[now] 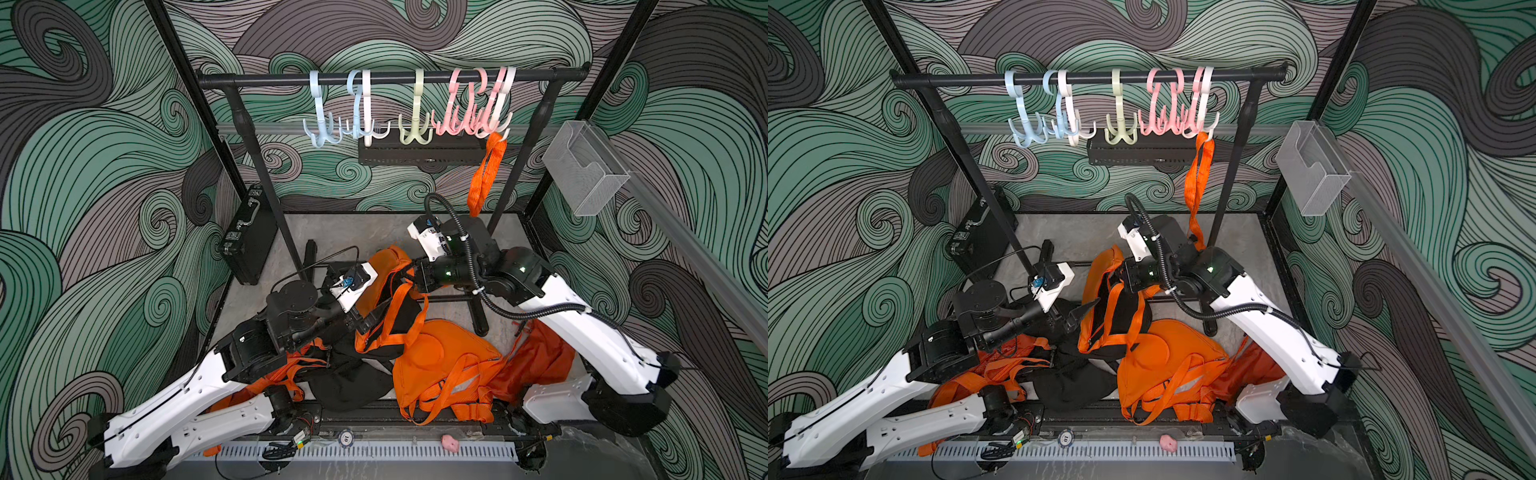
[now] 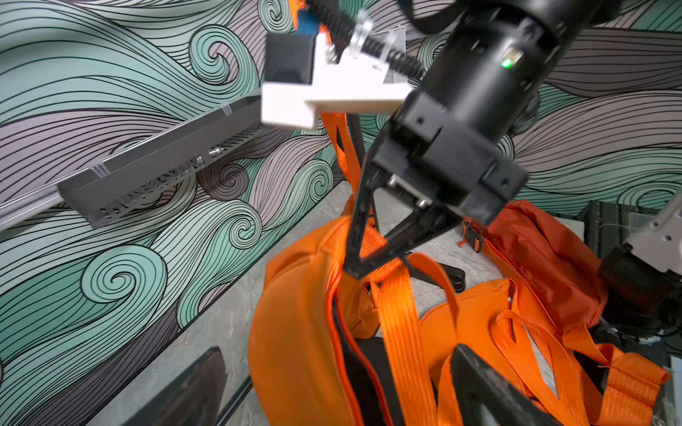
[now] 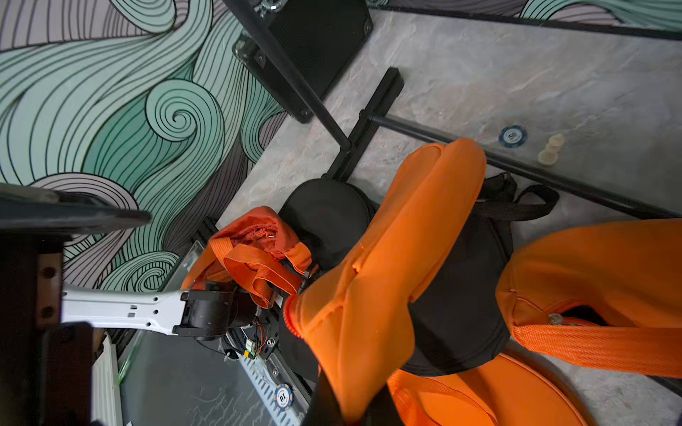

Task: Hang the bag on a hook
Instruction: Pick up the bag from the center of the board.

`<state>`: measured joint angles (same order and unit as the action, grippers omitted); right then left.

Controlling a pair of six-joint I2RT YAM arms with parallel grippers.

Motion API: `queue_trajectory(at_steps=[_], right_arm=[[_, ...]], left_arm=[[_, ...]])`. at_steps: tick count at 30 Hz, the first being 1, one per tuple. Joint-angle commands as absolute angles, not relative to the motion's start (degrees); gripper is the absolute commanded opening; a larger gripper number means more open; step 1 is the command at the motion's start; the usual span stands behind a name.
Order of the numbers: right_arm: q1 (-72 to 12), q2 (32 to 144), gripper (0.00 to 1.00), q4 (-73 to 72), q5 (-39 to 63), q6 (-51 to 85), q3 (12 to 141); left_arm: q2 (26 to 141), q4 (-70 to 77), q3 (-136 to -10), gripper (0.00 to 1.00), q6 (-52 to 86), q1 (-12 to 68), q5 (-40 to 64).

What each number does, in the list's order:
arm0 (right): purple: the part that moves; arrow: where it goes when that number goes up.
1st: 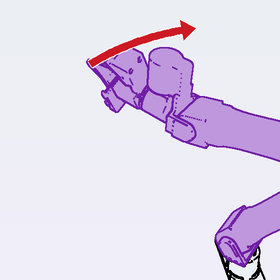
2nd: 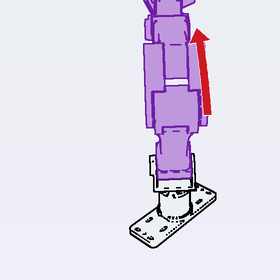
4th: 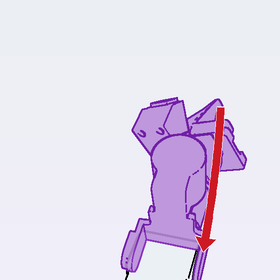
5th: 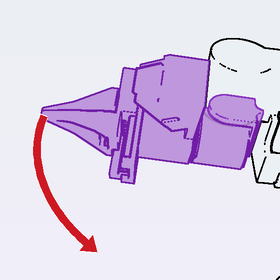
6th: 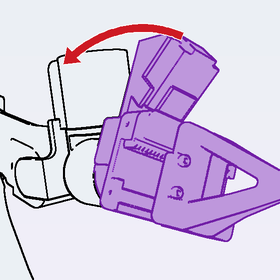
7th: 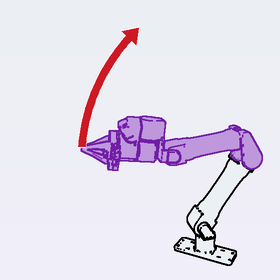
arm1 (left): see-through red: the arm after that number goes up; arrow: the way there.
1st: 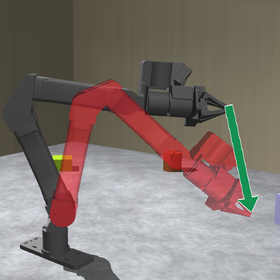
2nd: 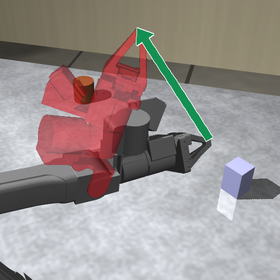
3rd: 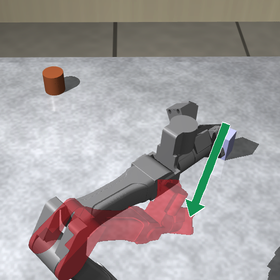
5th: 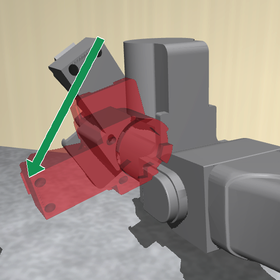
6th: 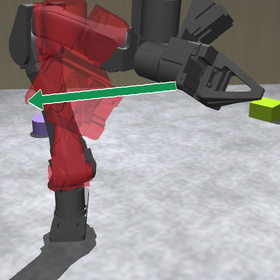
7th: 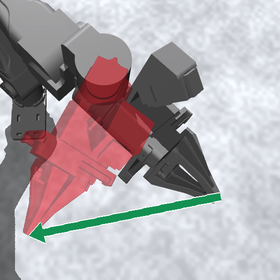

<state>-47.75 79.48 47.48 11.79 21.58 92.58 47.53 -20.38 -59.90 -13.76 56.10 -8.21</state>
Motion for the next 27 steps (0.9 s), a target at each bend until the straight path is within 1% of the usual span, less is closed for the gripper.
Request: queue_trajectory(at_steps=[1, 5, 10, 12, 13, 15, 17, 18, 20, 21, 23, 24, 26, 27], right_arm=[[-48.16, 76.85, 0.0, 40.59, 16.18, 21.27, 91.81], [-49.4, 75.85, 0.0, 39.55, 18.36, 19.61, 91.32], [-50.96, 74.94, 0.0, 39.54, 17.86, 18.92, 90.8], [-51.15, 73.96, 0.0, 39.01, 17.78, 19.05, 89.94], [-51.23, 73.14, 0.0, 38.6, 17.3, 19.24, 89.12], [-51.24, 71.98, 0.0, 38.29, 16.27, 19.33, 87.56], [-51.15, 70.98, 0.0, 38.16, 15.08, 19.46, 85.95], [-51.15, 70.73, 0.0, 37.89, 14.94, 19.68, 85.21], [-51.06, 70.88, 0.0, 37.54, 15.39, 20.38, 84.39], [-50.98, 71.05, 0.06, 37.57, 15.24, 20.76, 84.2], [-50.42, 70.86, 0.49, 37.61, 13.45, 22.46, 83.45], [-50.13, 70.32, 0.57, 37.53, 12.05, 23.08, 82.92], [-49.67, 68.49, 0.61, 35.92, 10.3, 23.85, 80.45], [-49.49, 67.34, 0.66, 33.89, 9.79, 24.56, 78.14]], left_arm=[[51.42, -25.36, -60.32, 0.96, -14.5, 56.87, -9.3], [55.48, -24.21, -60.56, 0.96, -13.45, 56.9, -11.47], [61.64, -25.41, -65.01, 0.95, -10.97, 56.93, -13.27], [62.97, -25.97, -66.31, 0.87, -10.46, 56.86, -14.56], [63.05, -26.07, -66.76, 0.82, -9.91, 56.82, -16.2], [62.24, -25.14, -66.33, 0.67, -10.11, 56.86, -17.84], [61.12, -24.87, -65.92, 0.41, -10.05, 56.79, -19.42], [60.62, -25.01, -65.7, 0.32, -10.19, 56.84, -19.59], [60.15, -25.67, -65.7, 0.05, -10.21, 56.81, -20.46], [60.12, -26.26, -65.94, 0.0, -9.95, 56.82, -21.2], [60.72, -27.76, -67.24, 0.0, -8.91, 56.82, -24.95], [61.18, -28.57, -68.42, 0.0, -7.87, 56.86, -27.6], [62.6, -31.36, -71.74, 0.0, -5.27, 56.81, -32.38], [63.4, -33.14, -73.6, 0.0, -3.67, 56.84, -34.55]])
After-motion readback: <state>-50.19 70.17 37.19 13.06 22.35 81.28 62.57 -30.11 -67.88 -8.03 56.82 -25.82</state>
